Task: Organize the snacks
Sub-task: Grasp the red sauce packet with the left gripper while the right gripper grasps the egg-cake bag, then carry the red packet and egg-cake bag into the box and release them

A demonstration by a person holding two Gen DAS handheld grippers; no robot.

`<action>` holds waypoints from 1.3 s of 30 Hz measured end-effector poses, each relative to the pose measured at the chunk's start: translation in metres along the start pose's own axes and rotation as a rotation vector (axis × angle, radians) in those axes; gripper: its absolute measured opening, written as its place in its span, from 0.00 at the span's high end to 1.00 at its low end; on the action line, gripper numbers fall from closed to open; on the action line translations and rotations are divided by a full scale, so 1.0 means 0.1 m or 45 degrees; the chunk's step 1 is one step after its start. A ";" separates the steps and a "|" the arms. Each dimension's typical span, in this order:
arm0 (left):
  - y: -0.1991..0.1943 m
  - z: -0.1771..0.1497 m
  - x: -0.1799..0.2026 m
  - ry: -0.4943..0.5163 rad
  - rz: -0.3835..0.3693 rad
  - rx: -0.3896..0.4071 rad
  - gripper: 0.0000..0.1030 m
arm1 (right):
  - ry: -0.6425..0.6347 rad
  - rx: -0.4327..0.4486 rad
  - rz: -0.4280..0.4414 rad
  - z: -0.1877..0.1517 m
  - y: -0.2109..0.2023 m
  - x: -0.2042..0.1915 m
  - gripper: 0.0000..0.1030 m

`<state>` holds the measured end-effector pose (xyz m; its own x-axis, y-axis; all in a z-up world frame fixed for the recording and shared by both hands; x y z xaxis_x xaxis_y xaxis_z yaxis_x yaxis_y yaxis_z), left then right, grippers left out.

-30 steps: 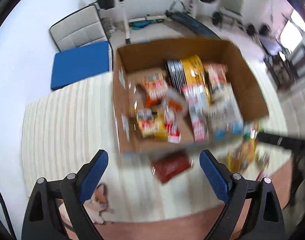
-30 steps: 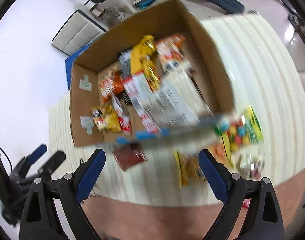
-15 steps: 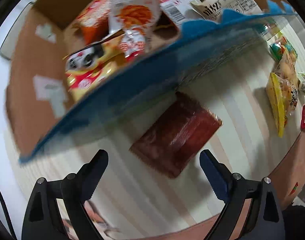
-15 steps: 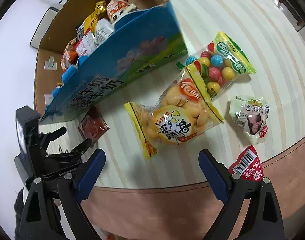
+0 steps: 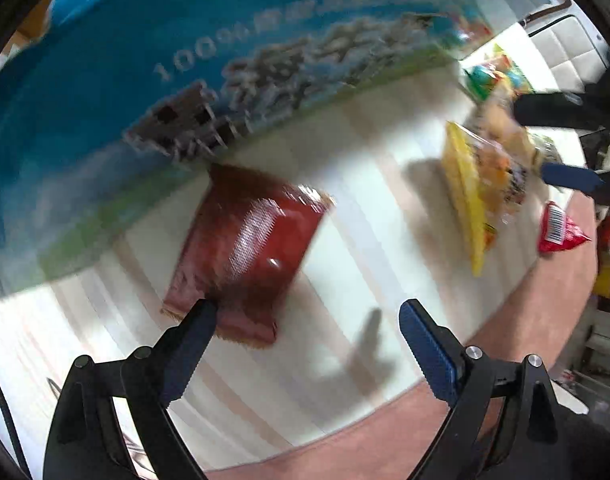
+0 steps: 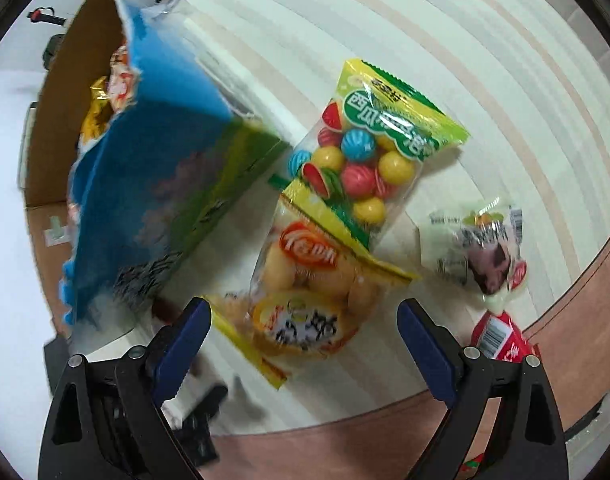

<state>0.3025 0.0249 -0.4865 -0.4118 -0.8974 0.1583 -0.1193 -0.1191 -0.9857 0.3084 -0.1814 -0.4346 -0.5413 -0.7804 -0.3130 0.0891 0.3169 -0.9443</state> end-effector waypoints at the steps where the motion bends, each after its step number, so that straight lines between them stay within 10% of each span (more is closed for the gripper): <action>1: -0.02 -0.03 -0.02 -0.016 -0.006 -0.001 0.09 | 0.003 -0.002 -0.012 0.02 0.03 0.00 0.06; 8: -0.28 -0.10 -0.42 -0.202 0.080 0.139 0.09 | -0.030 -0.027 -0.128 0.03 0.22 0.01 0.13; 20: 0.03 0.39 -0.07 0.026 0.213 0.026 0.09 | -0.395 -0.143 -0.248 -0.28 0.30 -0.09 0.32; 25: 0.05 0.37 -0.06 -0.018 0.195 0.037 0.42 | -0.511 -0.169 -0.300 -0.51 0.39 -0.26 0.32; 39: 0.28 -0.43 -0.34 -0.597 0.057 -0.169 0.42 | -0.840 -0.359 -0.363 -1.38 0.73 -0.58 0.23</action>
<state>0.2743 0.0699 -0.5164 0.0281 -0.9987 0.0423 -0.2377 -0.0478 -0.9702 0.2314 -0.0386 -0.4711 0.1068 -0.9842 -0.1412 -0.2435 0.1118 -0.9634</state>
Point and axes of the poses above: each gripper's, at about its wrist camera, not at the fingertips, and y roughly the way its jaws point, x to its right, z to its top, the point moved 9 cm from there along y, roughly the way its jaws point, and after that the axes turned 7 degrees about -y, right-handed, at the moved point
